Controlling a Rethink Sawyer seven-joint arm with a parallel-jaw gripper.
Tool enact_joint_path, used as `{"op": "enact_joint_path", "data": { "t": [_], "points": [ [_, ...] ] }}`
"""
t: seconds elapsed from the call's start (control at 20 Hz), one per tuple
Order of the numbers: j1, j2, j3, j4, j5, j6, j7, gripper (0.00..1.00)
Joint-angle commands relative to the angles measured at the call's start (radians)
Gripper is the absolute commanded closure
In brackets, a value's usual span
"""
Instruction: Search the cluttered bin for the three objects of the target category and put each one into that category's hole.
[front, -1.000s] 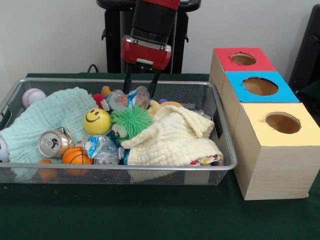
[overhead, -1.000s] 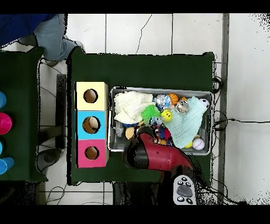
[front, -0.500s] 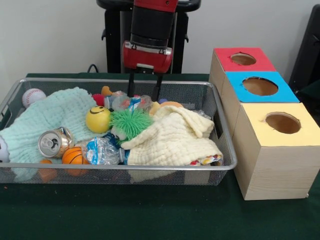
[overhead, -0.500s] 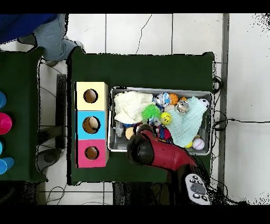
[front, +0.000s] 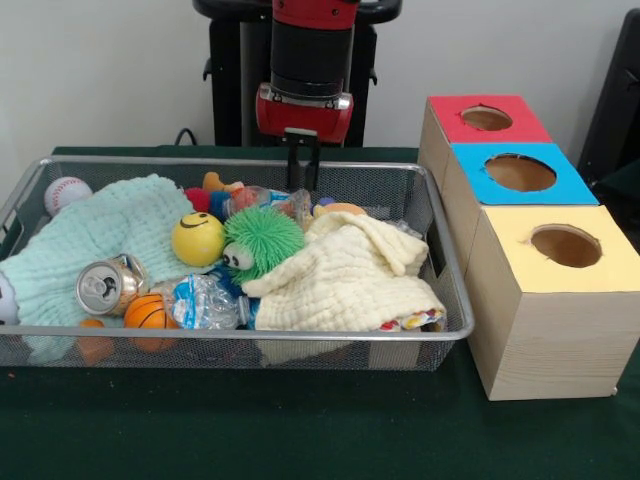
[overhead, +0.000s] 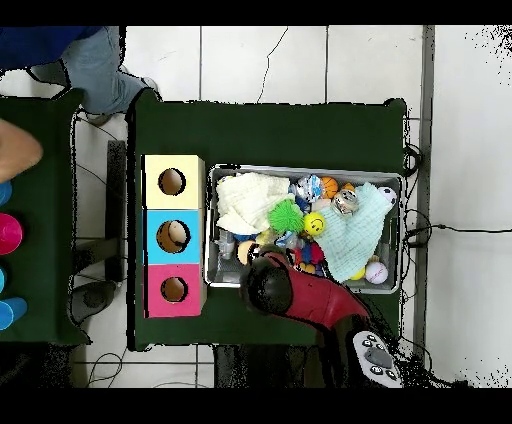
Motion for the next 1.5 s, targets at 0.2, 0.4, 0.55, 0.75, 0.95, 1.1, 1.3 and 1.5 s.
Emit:
{"op": "enact_joint_path", "data": {
  "t": [0.2, 0.4, 0.55, 0.75, 0.95, 1.1, 1.3, 1.5],
  "points": [
    [0.037, 0.031, 0.056, 0.011, -0.069, -0.277, 0.204, 1.00],
    [0.036, 0.036, 0.052, 0.024, -0.086, -0.356, 0.214, 1.00],
    [0.036, 0.037, 0.046, 0.033, -0.081, -0.364, 0.211, 1.00],
    [0.001, 0.031, 0.071, 0.063, -0.089, -0.364, 0.217, 1.00],
    [0.027, -0.006, 0.043, 0.085, -0.054, -0.286, 0.201, 1.00],
    [0.049, -0.018, 0.014, 0.116, -0.028, -0.236, 0.200, 1.00],
    [0.105, -0.014, -0.044, 0.104, -0.025, -0.177, 0.152, 1.00],
    [0.140, -0.008, -0.063, 0.075, -0.001, -0.106, 0.156, 0.00]
  ]
}}
